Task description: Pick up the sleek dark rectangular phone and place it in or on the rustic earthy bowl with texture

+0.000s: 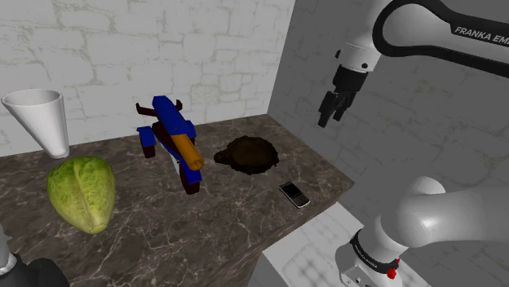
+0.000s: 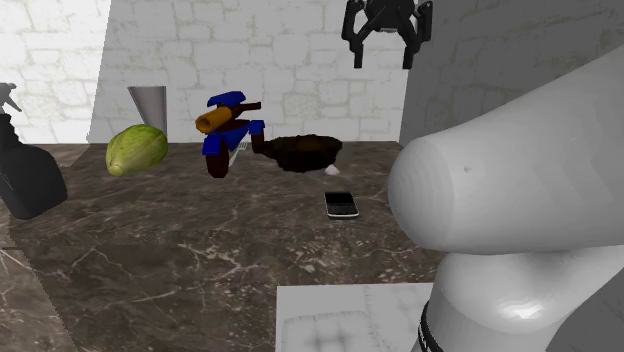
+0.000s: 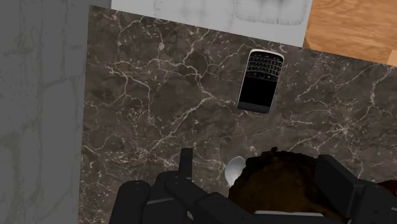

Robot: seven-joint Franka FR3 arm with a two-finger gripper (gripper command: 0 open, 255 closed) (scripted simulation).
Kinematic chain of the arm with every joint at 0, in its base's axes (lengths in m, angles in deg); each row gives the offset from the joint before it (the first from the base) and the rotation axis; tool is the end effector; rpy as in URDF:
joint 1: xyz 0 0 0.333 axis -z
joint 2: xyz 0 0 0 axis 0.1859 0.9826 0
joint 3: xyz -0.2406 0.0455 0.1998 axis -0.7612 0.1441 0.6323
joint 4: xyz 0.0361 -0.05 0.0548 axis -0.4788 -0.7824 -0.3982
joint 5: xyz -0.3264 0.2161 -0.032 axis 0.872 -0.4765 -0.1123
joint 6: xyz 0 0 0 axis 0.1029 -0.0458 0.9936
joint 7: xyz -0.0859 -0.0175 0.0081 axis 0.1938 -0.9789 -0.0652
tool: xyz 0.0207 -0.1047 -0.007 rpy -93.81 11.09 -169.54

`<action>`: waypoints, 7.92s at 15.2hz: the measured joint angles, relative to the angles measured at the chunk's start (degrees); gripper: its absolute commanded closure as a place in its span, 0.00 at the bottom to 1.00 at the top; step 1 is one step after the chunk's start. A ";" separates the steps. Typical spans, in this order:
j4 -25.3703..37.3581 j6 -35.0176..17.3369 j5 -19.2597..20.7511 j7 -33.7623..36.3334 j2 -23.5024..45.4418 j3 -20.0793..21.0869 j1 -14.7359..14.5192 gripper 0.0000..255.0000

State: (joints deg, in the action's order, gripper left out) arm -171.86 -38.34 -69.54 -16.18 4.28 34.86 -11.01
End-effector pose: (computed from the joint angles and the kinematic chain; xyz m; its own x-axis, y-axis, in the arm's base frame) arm 0.2958 0.0355 0.5923 0.9987 0.0500 -0.0094 0.0499 -0.9987 -0.0146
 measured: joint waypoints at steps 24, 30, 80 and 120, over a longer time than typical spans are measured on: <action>-31.95 -37.30 -11.29 3.98 5.88 9.29 -6.66 0.00; -33.73 -41.36 -12.11 3.78 8.15 9.86 -7.04 0.00; -10.26 -13.26 -7.08 6.19 3.30 6.46 -4.71 1.00; 8.92 -29.95 -2.60 10.52 39.02 11.31 -2.22 0.00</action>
State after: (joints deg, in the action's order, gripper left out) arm -162.94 -68.30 -72.14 -5.66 43.30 46.17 -13.23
